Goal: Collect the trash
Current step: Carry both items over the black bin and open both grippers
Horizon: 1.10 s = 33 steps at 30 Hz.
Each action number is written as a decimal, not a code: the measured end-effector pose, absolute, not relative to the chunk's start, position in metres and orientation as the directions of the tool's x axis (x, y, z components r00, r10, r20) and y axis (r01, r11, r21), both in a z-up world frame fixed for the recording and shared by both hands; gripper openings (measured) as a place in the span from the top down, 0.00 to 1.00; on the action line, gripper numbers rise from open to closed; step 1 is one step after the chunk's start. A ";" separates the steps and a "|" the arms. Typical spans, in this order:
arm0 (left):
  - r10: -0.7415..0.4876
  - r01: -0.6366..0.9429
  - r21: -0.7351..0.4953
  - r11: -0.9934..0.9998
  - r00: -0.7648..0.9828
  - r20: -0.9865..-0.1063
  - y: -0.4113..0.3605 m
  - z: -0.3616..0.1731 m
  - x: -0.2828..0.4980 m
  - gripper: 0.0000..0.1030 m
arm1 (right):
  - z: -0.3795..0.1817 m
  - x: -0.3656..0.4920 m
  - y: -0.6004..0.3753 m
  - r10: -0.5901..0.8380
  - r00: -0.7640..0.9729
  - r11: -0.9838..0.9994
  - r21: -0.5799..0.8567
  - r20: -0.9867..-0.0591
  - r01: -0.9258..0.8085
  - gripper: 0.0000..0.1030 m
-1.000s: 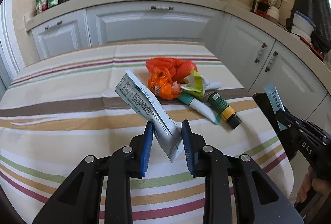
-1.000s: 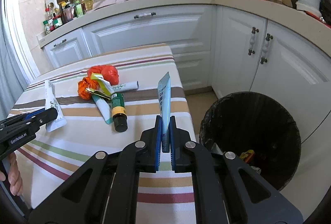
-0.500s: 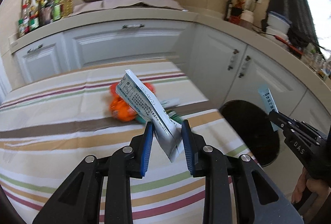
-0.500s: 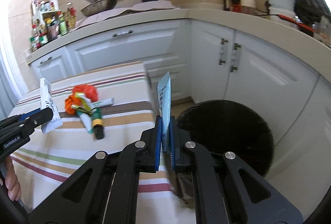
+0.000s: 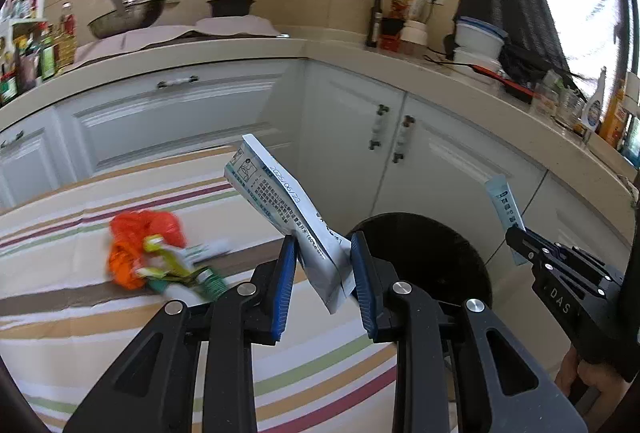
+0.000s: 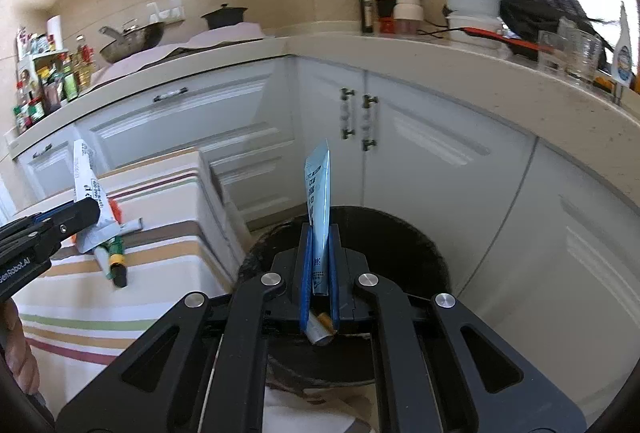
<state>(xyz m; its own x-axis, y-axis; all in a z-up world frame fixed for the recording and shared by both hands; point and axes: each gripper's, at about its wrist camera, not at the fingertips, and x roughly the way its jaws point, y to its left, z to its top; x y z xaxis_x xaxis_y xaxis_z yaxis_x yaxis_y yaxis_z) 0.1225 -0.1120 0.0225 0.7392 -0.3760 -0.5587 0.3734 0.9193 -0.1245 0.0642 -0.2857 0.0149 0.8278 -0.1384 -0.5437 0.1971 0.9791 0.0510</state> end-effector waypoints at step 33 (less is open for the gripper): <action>-0.364 0.467 0.034 0.884 0.732 -0.576 -0.223 -0.014 0.165 0.69 | -0.030 0.108 -0.357 -0.212 0.792 0.942 0.095 -0.573 0.321 0.82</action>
